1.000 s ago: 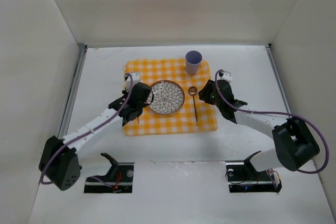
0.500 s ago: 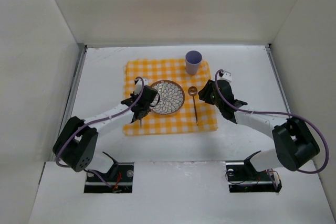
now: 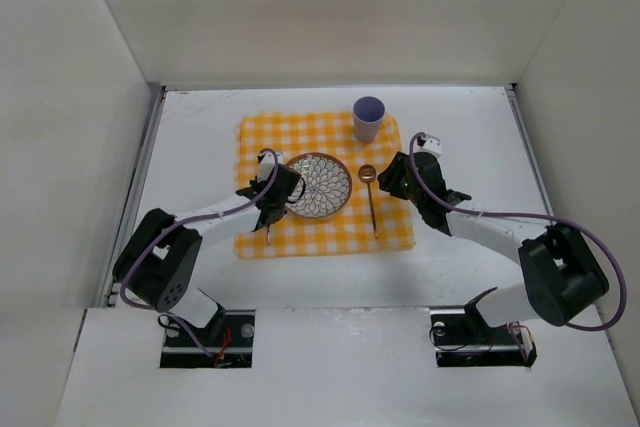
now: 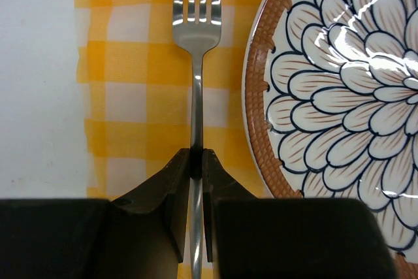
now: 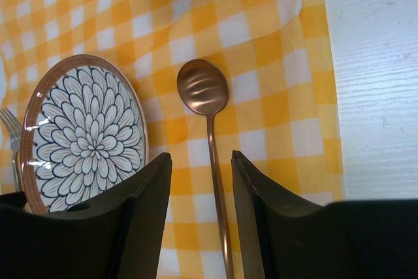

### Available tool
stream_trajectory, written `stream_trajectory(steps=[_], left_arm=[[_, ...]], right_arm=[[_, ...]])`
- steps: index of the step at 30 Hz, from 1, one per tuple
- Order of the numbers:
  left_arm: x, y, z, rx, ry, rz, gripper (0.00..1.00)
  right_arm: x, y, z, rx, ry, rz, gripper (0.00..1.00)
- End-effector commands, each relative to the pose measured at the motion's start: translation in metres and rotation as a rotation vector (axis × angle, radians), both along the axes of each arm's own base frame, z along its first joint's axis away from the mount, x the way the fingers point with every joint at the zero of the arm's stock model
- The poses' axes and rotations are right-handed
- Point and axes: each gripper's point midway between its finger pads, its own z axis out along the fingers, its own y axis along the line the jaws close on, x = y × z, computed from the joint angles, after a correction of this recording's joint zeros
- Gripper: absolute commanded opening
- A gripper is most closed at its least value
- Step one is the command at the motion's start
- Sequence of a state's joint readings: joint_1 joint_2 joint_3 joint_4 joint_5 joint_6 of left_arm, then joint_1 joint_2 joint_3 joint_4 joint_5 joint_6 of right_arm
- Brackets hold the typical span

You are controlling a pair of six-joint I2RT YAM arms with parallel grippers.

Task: Set the dinner table for one person

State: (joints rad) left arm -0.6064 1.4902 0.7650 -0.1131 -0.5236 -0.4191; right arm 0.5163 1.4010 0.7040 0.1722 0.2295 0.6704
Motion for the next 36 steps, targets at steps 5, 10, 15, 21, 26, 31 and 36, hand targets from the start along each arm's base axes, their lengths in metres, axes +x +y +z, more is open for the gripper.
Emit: stream_trajectory(steps=[5, 10, 15, 21, 26, 31, 36], left_arm=[[0.001, 0.007, -0.010, 0.040, 0.013, 0.007, 0.08], [0.001, 0.006, -0.009, 0.037, 0.009, 0.005, 0.10], [0.003, 0.010, -0.002, 0.029, -0.017, 0.025, 0.23], [0.006, 0.013, 0.030, 0.001, -0.105, 0.049, 0.37], [0.006, 0.016, 0.087, -0.132, -0.289, 0.115, 0.49], [-0.002, 0.031, 0.107, -0.239, -0.381, 0.189, 0.74], [-0.013, 0.050, 0.098, -0.318, -0.393, 0.272, 1.00]], right_arm=[[0.010, 0.001, 0.016, 0.025, -0.060, -0.014, 0.48], [0.010, 0.002, 0.016, 0.025, -0.058, -0.013, 0.48], [0.010, 0.002, 0.015, 0.023, -0.055, -0.013, 0.48], [0.010, 0.001, 0.016, 0.024, -0.059, -0.015, 0.48], [0.008, -0.005, 0.027, 0.048, -0.094, -0.037, 0.40], [0.004, -0.034, 0.049, 0.108, -0.178, -0.133, 0.18], [0.002, -0.072, 0.054, 0.178, -0.222, -0.266, 0.18]])
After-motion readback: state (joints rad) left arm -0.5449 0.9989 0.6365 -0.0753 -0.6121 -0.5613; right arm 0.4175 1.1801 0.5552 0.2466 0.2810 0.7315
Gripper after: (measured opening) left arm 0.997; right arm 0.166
